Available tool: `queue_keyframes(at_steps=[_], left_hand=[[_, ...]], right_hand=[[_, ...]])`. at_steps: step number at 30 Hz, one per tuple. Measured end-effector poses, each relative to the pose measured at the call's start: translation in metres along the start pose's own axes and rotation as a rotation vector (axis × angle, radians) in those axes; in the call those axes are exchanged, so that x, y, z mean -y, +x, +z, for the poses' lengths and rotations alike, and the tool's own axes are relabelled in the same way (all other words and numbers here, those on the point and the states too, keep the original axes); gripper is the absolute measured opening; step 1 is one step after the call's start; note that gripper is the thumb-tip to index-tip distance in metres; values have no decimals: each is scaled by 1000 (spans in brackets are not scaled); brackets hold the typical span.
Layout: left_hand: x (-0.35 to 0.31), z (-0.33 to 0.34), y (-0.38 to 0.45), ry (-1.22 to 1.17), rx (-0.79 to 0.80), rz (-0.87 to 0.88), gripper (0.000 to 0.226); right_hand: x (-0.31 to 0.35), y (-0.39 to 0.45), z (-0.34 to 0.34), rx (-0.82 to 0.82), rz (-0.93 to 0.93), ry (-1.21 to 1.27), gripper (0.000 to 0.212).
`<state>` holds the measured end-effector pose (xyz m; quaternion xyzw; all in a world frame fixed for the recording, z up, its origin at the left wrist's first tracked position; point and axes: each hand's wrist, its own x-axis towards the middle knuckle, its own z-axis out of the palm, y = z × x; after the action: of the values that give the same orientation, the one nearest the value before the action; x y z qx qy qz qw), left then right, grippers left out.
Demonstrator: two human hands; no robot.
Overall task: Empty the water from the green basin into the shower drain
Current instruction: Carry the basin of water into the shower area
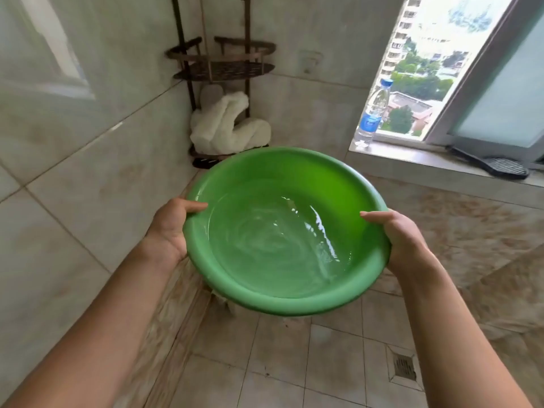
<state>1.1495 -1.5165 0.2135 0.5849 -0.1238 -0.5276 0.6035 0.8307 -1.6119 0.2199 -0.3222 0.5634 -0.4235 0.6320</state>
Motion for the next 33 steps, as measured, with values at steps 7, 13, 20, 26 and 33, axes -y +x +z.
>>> queue_keyframes(at_steps=[7, 13, 20, 26, 33], left_hand=[[-15, 66, 32, 31, 110, -61, 23], [-13, 130, 64, 64, 149, -69, 19], [10, 225, 106, 98, 217, -84, 23], [17, 308, 133, 149, 299, -65, 26], [21, 403, 167, 218, 518, -110, 32]], right_hand=[[38, 36, -33, -13, -4, 54, 24], [64, 81, -73, 20, 2, 84, 20], [104, 151, -140, 48, -42, 119, 20], [133, 187, -195, 1, -55, 140, 32], [161, 205, -258, -135, -138, 204, 28]])
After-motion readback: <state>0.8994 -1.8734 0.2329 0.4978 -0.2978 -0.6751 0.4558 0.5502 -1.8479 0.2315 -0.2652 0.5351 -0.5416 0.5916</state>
